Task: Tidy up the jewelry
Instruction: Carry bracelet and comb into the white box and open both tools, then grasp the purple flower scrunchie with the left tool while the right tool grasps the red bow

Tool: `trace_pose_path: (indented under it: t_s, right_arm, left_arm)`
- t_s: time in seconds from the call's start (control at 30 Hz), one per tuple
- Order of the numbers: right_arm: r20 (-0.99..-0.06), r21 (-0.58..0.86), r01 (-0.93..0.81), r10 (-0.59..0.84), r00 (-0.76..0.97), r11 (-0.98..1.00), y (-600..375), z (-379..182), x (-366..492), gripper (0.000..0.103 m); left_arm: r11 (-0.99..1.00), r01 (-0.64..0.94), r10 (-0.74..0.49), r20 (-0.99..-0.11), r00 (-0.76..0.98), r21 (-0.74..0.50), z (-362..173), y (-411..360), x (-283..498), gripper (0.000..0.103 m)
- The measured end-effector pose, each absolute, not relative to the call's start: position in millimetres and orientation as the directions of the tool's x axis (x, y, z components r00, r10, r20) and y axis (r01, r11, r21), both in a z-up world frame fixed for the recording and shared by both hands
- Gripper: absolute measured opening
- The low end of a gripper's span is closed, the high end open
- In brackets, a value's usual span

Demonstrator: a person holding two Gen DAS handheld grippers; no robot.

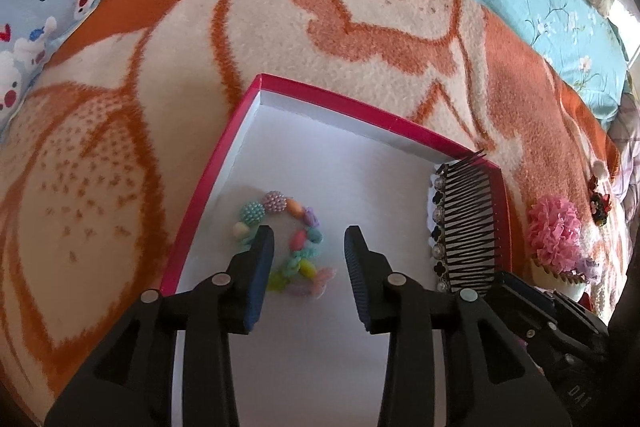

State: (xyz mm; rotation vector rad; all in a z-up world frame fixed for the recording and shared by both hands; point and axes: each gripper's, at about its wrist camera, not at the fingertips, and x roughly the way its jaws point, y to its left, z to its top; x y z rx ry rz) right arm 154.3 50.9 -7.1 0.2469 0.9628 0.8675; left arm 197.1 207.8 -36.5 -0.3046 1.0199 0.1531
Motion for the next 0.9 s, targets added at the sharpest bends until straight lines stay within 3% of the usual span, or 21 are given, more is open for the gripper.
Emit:
trace_pose_path:
  t_s: [0.47, 0.9]
  right_arm:
    - [-0.586, 0.56, -0.509, 0.747, 0.314, 0.654, 1.0, 7.9, 125.6, 0.032]
    - [-0.588, 0.542, -0.458, 0.708, 0.392, 0.704, -76.9, 16.5, 96.9, 0.038]
  left_arm:
    - [0.94, -0.263, -0.04, -0.835, 0.548, -0.218, -11.1, 189.0, 152.5, 0.037]
    - [0.957, -0.146, -0.124, -0.811, 0.571, -0.25, 14.1, 128.3, 116.2, 0.037]
